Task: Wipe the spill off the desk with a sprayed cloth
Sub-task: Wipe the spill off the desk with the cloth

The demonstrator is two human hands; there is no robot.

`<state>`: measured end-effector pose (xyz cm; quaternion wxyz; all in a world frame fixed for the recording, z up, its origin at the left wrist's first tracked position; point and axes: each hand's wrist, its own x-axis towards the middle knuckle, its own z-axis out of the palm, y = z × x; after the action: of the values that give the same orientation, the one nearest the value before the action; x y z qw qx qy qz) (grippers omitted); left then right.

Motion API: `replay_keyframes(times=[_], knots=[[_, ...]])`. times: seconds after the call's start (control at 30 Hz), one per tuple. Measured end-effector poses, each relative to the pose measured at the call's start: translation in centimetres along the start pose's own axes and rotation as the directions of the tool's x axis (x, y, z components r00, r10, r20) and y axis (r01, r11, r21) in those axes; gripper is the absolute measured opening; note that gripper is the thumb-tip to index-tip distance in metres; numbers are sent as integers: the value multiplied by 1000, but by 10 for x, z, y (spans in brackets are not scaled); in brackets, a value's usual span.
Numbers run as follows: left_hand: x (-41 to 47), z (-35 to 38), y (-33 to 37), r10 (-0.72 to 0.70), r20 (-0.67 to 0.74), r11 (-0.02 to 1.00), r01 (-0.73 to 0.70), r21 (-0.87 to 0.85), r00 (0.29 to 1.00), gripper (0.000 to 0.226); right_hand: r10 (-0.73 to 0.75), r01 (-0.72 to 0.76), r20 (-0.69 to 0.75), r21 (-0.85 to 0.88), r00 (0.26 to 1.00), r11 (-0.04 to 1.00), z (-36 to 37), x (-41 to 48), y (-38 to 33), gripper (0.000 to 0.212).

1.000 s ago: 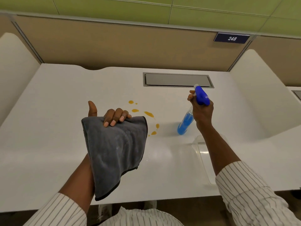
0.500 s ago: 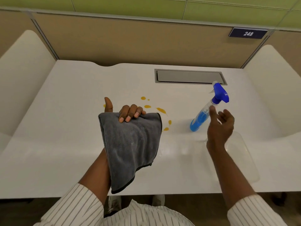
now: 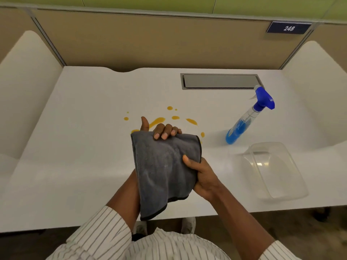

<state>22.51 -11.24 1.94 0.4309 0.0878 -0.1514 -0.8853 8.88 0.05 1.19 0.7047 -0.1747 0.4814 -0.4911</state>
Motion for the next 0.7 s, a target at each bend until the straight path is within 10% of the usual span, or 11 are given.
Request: replay_keyframes(times=[0.17,0.27,0.37,0.47,0.57,0.7], knots=[[-33,-32,29,-42,-228,996,58,62,973,49,-21,22,-100,12,995,1000,-19,-7,0,42],[-53,-56,46,91,-407,919,81,387,909,47,-127,120,-220,-44,967,992,-35,-23,-13,42],[-74,-79,51,308,-404,486,223,845,861,27,-290,174,-371,-316,882,933,-45,-42,-27,36],[-95,-108,48,477,-365,90,369,925,800,9,-486,120,-478,-611,732,782,-51,-52,-31,30],[-112,-131,39,535,-249,-118,364,924,807,35,-664,58,-412,-823,624,565,-55,-44,-18,34],[-132,-160,32,483,-166,-346,361,866,860,66,-661,-78,-290,-941,692,331,-56,-19,33,41]])
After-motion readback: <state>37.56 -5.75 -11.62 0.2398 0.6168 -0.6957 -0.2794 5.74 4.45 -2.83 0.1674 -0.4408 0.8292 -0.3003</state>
